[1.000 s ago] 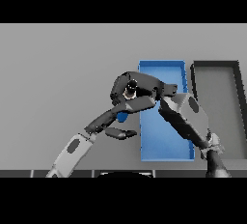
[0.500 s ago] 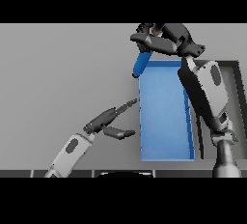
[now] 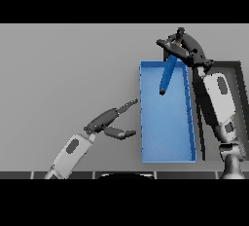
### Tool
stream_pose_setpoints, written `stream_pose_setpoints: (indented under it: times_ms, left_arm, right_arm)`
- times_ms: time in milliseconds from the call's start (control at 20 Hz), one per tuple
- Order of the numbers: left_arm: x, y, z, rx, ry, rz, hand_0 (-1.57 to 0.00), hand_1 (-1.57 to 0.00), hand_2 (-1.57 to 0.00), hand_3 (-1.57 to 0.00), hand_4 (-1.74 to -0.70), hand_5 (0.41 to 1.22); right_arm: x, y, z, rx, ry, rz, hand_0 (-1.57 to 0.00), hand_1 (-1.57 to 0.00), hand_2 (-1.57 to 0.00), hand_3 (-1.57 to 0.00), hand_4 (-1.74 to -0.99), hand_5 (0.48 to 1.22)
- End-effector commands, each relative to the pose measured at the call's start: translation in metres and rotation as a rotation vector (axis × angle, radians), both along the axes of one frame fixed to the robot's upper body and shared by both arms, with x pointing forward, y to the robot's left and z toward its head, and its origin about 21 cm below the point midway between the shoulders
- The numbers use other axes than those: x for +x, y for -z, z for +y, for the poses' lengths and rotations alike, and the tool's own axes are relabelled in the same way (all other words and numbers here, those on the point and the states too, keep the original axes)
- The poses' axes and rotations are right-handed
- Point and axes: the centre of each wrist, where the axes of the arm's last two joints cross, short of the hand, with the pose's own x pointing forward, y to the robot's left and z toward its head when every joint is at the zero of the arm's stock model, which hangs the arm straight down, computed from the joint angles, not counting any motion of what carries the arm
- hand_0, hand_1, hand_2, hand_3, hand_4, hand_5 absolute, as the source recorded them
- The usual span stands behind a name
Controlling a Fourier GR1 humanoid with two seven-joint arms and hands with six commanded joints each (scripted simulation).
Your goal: Pick up the blue pipe and place it into the blue bin.
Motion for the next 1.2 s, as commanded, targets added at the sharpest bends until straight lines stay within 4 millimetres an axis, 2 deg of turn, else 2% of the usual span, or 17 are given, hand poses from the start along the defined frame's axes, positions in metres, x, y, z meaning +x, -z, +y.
stream_pose_setpoints:
  times_ms: [0,150,250,300,350,400,450,500,600,650,750,900,1150]
  left_arm:
    - [-0.001,0.0,0.001,-0.013,0.004,-0.007,0.0,0.0,0.0,0.0,-0.87,0.481]
    - [-0.003,0.002,0.0,-0.02,0.002,-0.001,0.0,0.0,0.0,0.0,-0.88,0.479]
    - [-0.004,0.0,0.002,-0.022,-0.002,-0.005,0.0,0.0,0.0,0.0,-0.88,0.475]
    - [-0.005,0.004,0.003,-0.016,0.0,-0.003,0.0,0.0,0.0,0.0,-0.88,0.476]
    - [-0.005,0.002,0.0,-0.015,0.002,0.0,0.0,0.0,0.0,0.0,-0.88,0.479]
    - [-0.006,0.002,0.0,-0.017,0.004,0.003,0.0,0.0,0.0,0.0,-0.88,0.481]
    - [-0.002,0.002,-0.001,-0.001,-0.002,0.002,0.0,0.0,0.0,0.0,-0.89,0.483]
    - [-0.002,0.004,0.001,0.003,-0.005,0.009,0.0,0.0,0.0,0.0,-0.89,0.486]
    - [-0.003,0.001,0.0,-0.013,0.004,-0.001,0.0,0.0,0.0,0.0,-0.88,0.493]
    - [-0.002,0.001,0.002,-0.003,-0.003,0.0,0.0,0.0,0.0,0.0,-0.88,0.495]
    - [-0.001,0.003,0.002,-0.003,-0.002,0.003,0.0,0.0,0.0,0.0,-0.88,0.497]
    - [-0.001,0.003,-0.001,-0.007,0.003,-0.001,0.0,0.0,0.0,0.0,-0.88,0.493]
    - [-0.001,0.005,0.0,-0.011,0.0,0.003,0.0,0.0,0.0,0.0,-0.88,0.483]
  right_arm:
    - [-0.002,0.013,-0.003,-0.02,0.029,0.047,-1.57,-1.57,-1.57,-1.57,-1.499,1.221]
    - [-0.015,0.039,-0.015,-0.08,0.11,0.18,-1.57,-1.57,-1.57,-1.57,-1.499,1.221]
    - [-0.021,0.053,-0.024,-0.137,0.143,0.268,-1.57,-1.57,-1.57,-1.02,-1.586,1.221]
    - [-0.025,0.058,-0.027,-0.166,0.136,0.3,-1.57,-1.57,-1.57,-0.82,-1.617,1.221]
    - [-0.028,0.067,-0.028,-0.2,0.129,0.32,-1.57,-1.57,-1.57,-0.68,-1.642,1.221]
    - [-0.029,0.075,-0.032,-0.24,0.135,0.351,-1.57,-1.57,-1.57,-0.62,-1.662,1.221]
    - [-0.032,0.082,-0.03,-0.258,0.142,0.384,-1.57,-1.57,-1.57,-0.81,-1.617,1.199]
    - [-0.031,0.093,-0.029,-0.274,0.164,0.435,-1.57,-1.51,-1.45,-0.96,-1.573,1.188]
    - [-0.029,0.099,-0.029,-0.25,0.193,0.492,-1.01,-0.97,-0.93,-0.61,-1.451,1.146]
    - [-0.029,0.101,-0.029,-0.246,0.204,0.523,-0.8,-0.77,-0.74,-0.49,-1.385,1.114]
    - [-0.029,0.102,-0.031,-0.269,0.164,0.563,-0.51,-0.5,-0.48,-0.31,-1.296,1.152]
    - [-0.031,0.104,-0.027,-0.415,0.072,0.552,-0.26,-0.25,-0.24,-0.16,-1.202,1.013]
    - [-0.032,0.104,-0.026,-0.558,0.002,0.513,-0.09,-0.08,-0.08,-0.05,-1.133,0.853]
